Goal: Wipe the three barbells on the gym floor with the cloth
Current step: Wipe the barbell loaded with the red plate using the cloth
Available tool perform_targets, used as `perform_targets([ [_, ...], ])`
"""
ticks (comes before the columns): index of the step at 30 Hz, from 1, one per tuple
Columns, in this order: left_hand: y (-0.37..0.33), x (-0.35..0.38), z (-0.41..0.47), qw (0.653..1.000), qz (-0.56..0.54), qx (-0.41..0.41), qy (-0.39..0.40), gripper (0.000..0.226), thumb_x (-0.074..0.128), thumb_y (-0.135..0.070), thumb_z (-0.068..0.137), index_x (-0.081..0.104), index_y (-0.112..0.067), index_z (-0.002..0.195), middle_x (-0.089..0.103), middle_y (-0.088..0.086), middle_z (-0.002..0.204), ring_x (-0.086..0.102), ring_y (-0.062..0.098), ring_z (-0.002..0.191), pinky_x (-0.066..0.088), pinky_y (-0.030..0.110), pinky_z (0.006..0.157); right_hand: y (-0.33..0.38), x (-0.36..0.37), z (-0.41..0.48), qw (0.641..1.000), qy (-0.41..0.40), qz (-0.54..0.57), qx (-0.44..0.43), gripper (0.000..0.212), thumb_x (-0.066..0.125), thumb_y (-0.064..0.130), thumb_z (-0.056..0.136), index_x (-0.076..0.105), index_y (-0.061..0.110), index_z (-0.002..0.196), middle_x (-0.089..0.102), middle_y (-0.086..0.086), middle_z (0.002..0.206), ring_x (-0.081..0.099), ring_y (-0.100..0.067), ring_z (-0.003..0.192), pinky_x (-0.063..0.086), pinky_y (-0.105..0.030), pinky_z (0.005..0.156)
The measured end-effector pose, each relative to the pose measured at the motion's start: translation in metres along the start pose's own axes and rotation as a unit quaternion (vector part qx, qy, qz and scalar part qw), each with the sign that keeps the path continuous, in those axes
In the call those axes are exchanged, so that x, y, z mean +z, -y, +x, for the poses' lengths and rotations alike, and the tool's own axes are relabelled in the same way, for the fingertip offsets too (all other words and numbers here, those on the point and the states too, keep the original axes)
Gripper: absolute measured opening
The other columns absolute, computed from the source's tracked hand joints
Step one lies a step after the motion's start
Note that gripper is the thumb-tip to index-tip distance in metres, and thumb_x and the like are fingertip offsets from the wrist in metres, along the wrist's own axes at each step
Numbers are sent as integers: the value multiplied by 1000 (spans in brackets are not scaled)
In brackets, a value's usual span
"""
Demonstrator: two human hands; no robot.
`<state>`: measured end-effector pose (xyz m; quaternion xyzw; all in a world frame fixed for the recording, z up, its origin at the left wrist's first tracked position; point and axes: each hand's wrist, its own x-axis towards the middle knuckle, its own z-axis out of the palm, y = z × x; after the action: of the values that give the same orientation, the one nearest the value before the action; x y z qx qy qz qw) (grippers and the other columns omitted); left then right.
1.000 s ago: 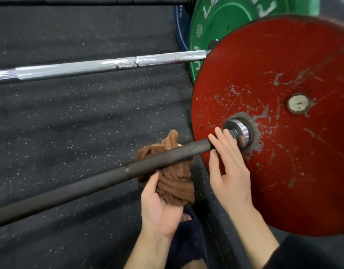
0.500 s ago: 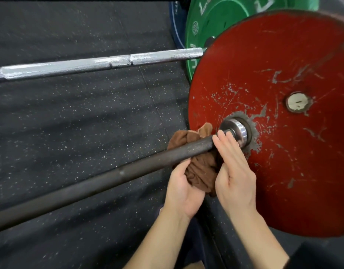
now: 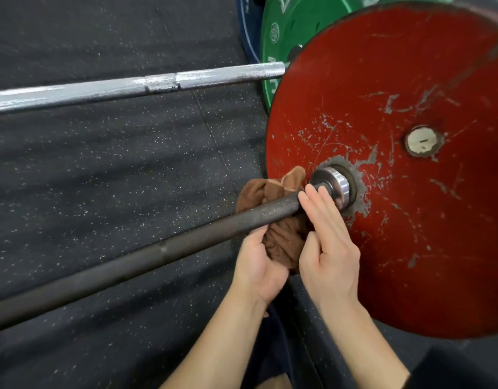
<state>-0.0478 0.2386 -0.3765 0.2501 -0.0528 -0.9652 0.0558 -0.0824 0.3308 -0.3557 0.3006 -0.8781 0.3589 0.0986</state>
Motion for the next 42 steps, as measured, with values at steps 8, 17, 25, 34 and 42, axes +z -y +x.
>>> perform_targets([
  [8, -1, -7, -2, 999, -13, -33, -3, 43, 38, -18, 102, 64, 1, 130, 67, 15, 133, 67, 23, 121, 56, 33, 99, 1, -6, 1, 1000, 17, 16, 18, 62, 40, -13, 86, 59, 8, 141, 53, 0, 150, 38, -14, 148, 27, -29, 123],
  [17, -1, 5, -2, 999, 14, -18, -29, 42, 42, -19, 95, 74, -2, 115, 73, 13, 122, 71, 19, 112, 58, 30, 95, 1, -3, -1, 999, 0, 25, 22, 63, 39, -17, 84, 59, 6, 140, 53, -2, 150, 38, -15, 148, 28, -30, 123],
  [25, -1, -7, -24, 995, 56, -66, -49, 49, 51, -24, 96, 60, -1, 138, 66, 17, 134, 64, 27, 126, 48, 40, 110, 8, -11, -22, 993, 7, 94, 74, 44, 53, 13, 99, 53, 10, 143, 48, -1, 152, 41, -19, 145, 35, -39, 119],
  [34, -11, 4, -70, 822, 567, -12, -44, 23, 69, -44, 90, 62, -30, 107, 75, -6, 102, 70, 13, 101, 54, 44, 98, 7, -30, -55, 813, 178, 434, 345, 118, 94, 56, 57, 28, 42, 153, 55, 22, 144, 53, -6, 135, 45, -28, 110],
  [42, -74, 63, -98, 537, 821, 197, 0, 36, 55, -58, 96, 74, -34, 116, 75, -12, 92, 66, 5, 86, 53, 33, 85, -3, -34, -42, 701, 120, 528, 464, 72, 81, 43, 82, 53, 23, 146, 62, -12, 140, 59, -35, 130, 36, -54, 115],
])
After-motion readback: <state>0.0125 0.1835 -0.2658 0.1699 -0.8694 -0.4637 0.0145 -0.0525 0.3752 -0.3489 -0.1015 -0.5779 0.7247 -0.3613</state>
